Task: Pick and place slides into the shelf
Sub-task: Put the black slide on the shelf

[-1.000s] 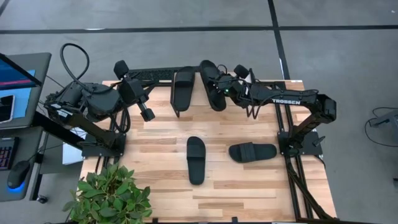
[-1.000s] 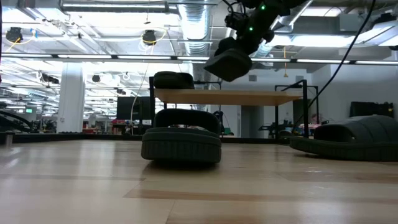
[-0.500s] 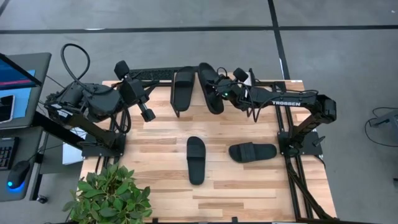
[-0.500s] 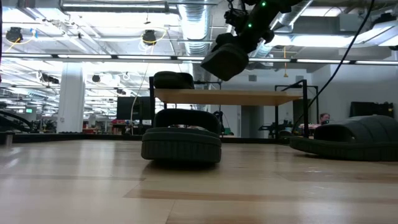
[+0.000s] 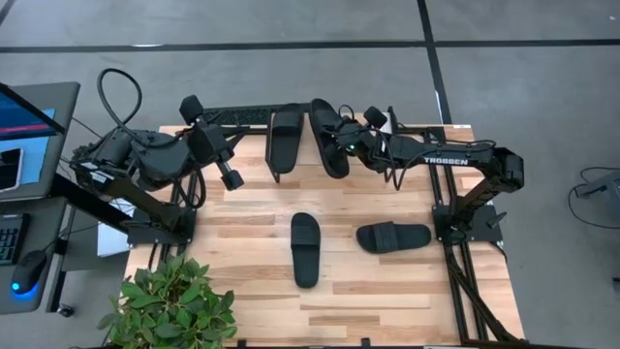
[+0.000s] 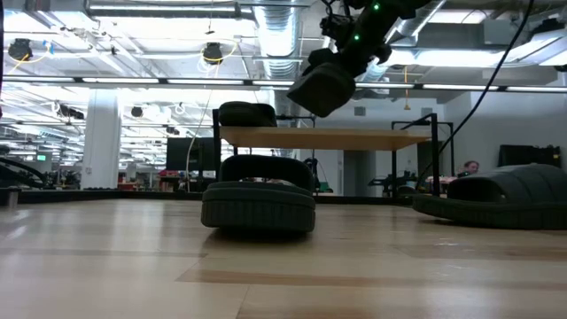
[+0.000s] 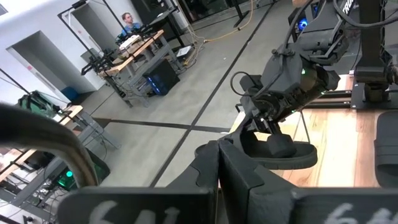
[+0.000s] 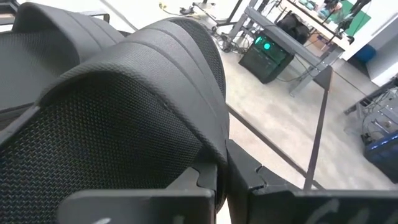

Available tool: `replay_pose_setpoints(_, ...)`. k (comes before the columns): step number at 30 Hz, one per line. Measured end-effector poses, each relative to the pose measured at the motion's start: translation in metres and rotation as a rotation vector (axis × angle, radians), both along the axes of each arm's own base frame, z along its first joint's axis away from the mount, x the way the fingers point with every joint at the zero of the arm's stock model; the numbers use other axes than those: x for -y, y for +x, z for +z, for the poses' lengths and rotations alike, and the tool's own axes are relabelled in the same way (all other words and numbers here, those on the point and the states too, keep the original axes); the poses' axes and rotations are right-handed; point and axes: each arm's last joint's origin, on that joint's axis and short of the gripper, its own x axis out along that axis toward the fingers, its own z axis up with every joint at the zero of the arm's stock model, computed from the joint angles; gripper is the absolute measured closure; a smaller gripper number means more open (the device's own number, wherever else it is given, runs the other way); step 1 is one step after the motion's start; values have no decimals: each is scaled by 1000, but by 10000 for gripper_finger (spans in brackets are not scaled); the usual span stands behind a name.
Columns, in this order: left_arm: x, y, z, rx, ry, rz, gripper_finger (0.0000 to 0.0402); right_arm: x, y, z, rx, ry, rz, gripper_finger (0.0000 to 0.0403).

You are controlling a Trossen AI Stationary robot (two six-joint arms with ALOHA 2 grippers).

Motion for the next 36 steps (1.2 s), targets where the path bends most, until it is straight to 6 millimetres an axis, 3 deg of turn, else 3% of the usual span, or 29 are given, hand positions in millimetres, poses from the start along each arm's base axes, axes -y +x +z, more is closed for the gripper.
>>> replay_pose_setpoints(4,0,0,0,0,0,0,401,3,1,-1,9,-2,-7,402)
replay_pose_setpoints(11,0,0,0,1,-2,0,401,20,14,-29,-62,13,-36,402)
replay_pose_setpoints(15,0,0,0,1,-2,1,401,29,23,-36,-70,25,-46,402)
replay_pose_setpoints(26,0,0,0,1,-4,-2,401,41,50,-39,-89,38,-25,394)
replay_pose_setpoints(36,0,0,-1,5,-13,1,401,36,52,-39,-113,31,3,351)
